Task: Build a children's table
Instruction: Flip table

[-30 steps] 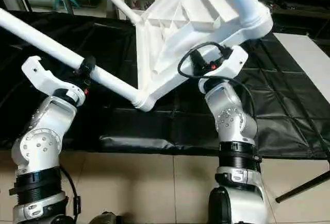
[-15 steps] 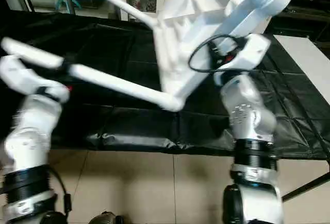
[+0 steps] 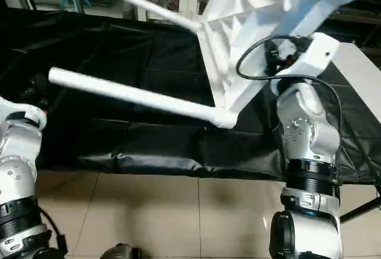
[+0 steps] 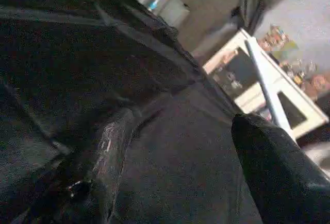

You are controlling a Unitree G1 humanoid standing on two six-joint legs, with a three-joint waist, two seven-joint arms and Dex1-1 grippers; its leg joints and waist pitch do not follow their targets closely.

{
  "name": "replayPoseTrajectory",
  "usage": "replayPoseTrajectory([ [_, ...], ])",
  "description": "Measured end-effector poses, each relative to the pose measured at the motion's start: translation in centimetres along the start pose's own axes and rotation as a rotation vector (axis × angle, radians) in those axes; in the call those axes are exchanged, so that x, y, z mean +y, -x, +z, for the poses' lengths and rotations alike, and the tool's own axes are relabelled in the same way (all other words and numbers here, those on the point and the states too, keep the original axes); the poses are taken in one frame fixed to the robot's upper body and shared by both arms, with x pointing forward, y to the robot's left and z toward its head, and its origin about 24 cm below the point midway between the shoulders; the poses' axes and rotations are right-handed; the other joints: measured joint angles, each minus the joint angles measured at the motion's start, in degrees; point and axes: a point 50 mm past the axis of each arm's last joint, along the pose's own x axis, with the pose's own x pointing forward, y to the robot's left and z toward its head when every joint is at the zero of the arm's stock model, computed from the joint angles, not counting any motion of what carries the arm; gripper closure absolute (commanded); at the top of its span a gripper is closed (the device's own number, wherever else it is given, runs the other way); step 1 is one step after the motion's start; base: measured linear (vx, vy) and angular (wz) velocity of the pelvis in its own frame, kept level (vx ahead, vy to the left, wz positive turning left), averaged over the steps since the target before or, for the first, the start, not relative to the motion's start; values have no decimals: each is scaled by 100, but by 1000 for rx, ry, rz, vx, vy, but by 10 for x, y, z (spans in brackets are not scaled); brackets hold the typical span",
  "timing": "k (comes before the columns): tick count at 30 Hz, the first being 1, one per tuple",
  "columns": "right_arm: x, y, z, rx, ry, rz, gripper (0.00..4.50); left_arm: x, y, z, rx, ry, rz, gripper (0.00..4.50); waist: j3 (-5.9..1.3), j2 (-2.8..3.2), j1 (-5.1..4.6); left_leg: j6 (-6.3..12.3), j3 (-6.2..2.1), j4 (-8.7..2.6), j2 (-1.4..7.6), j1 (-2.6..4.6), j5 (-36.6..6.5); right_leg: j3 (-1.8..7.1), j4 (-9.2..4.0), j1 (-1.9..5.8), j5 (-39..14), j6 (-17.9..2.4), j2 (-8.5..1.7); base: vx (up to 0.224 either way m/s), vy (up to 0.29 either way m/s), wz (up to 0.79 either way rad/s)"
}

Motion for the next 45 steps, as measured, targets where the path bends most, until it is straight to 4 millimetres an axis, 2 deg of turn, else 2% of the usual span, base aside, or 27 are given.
replayPoseTrajectory([
  [4, -3, -1, 3, 22, 60, -4, 258, -6, 1, -4, 18, -121, -54, 104, 0, 0, -5, -1, 0, 0, 0, 0, 1, 0, 0, -1, 4, 1, 0, 0, 0, 0],
  [8, -4, -6, 9, 31, 115, -15, 258, -10, 1, -10, 44, -164, -75, 104, 0, 0, -5, -3, 0, 1, 0, -1, 3, 0, 1, -1, 7, -1, 0, 0, 0, 0],
  [14, 5, -9, 9, 63, 277, 29, 258, -32, 4, -15, 67, -305, -226, 104, 0, -3, -21, -3, 0, 1, 2, 0, 4, 0, 2, -2, 7, -1, 1, 0, 0, 0],
  [17, 9, -11, 10, 76, 310, 34, 258, -40, 9, -15, 80, -419, -328, 104, 0, -9, -35, -2, 0, 1, 3, 0, 3, 0, 4, -4, 7, -1, 1, 0, 0, 0],
  [20, 12, -14, 9, 86, 332, 35, 258, -53, 20, -20, 118, -565, -510, 104, 1, -10, -22, -1, 3, 2, 3, 0, 5, 1, 7, -8, 9, -4, 1, 0, 0, 0],
  [23, 16, -14, 8, 92, 347, 45, 258, -72, 33, -27, 141, -609, -677, 104, -1, -20, -20, -3, 6, 3, 3, 0, 6, 3, 7, -8, 12, -9, 0, 0, 0, 0],
  [25, 17, -14, 7, 96, 348, 48, 189, -80, 40, -29, 152, -627, -764, 68, -5, -28, -28, -5, 6, 3, 3, 1, 8, 3, 10, -10, 12, -10, 1, 0, 0, 0],
  [29, 21, -13, 8, 100, 347, 57, 179, -94, 54, -26, 144, -652, -920, 56, -7, -31, -50, -12, 7, 3, 4, 3, 12, 5, 13, -10, 13, -10, 2, 0, 0, 0],
  [30, 22, -13, 8, 101, 348, 60, 151, -97, 57, -25, 138, -646, -946, 27, -9, -34, -57, -12, 7, 3, 5, 5, 12, 5, 13, -9, 13, -11, 2, 0, 0, 0],
  [33, 24, -10, 9, 94, 358, 71, 139, -102, 62, -22, 110, -625, -1006, 20, -10, -35, -82, -13, 7, 3, 5, 7, 12, 6, 15, -9, 16, -15, 2, 0, 0, 0],
  [36, 24, -4, 9, 89, 367, 83, 103, -110, 69, -19, 81, -618, -1072, 0, -11, -38, -97, -15, 7, 3, 5, 10, 13, 7, 15, -5, 18, -15, 2, 0, 0, 0],
  [40, 23, 7, -1, 121, 390, 108, 69, -118, 80, -23, 98, -610, -1166, 0, -12, -38, -140, -14, 7, 2, 4, 16, 13, 10, 15, -1, 20, -16, 2, 0, 0, 0],
  [45, 24, 24, -1, 96, 414, 171, 69, -126, 83, -21, 83, -614, -1211, 0, -12, -35, -185, -16, 6, 1, 6, 26, 13, 12, 17, 0, 28, -19, 6, 0, 0, 0],
])
